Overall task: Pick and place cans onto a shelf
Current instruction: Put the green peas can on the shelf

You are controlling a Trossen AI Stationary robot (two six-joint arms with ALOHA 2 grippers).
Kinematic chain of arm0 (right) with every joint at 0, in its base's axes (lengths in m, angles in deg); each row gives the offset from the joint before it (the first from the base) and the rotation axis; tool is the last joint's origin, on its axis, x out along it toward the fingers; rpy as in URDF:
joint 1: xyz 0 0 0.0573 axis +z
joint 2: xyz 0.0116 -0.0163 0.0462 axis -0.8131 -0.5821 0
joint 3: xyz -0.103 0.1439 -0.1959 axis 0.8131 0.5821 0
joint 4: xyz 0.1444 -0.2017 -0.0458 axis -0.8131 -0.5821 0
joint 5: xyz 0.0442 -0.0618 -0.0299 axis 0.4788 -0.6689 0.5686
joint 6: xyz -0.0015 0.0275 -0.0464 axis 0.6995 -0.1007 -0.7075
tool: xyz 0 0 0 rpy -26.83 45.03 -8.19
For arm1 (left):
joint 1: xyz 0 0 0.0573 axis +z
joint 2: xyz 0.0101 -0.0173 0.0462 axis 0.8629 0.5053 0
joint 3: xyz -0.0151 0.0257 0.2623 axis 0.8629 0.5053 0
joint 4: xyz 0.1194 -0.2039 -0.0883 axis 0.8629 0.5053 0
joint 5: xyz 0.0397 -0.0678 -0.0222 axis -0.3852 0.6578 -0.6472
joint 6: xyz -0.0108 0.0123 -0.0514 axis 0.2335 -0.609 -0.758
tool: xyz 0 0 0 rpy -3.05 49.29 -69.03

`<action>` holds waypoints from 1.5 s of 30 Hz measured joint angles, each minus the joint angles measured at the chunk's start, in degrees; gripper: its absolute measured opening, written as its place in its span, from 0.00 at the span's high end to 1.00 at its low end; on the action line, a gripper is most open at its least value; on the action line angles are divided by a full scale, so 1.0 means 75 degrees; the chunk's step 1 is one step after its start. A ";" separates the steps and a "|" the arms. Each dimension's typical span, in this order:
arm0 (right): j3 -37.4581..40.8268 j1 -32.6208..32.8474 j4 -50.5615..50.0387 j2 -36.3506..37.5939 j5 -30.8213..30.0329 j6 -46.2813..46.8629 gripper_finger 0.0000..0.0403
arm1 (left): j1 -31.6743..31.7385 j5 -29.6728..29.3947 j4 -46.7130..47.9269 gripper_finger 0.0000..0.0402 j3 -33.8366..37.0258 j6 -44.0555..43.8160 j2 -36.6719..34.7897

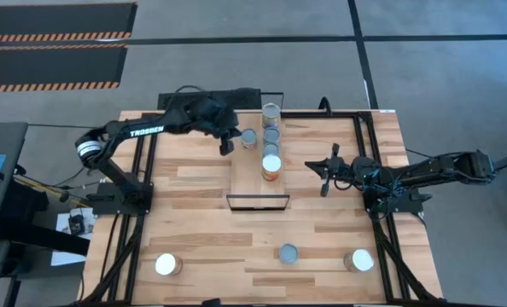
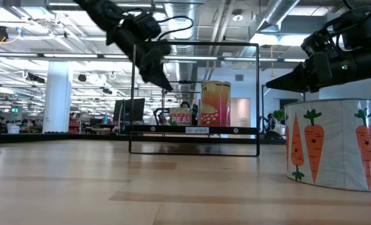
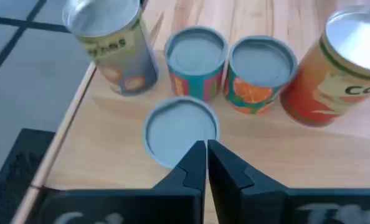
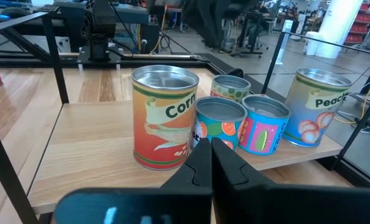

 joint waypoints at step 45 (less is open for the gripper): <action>0.0000 0.0000 0.0041 0.0000 0.0008 0.0125 0.98 | 0.0246 -0.0428 -0.2737 1.00 0.1251 -0.0641 0.0343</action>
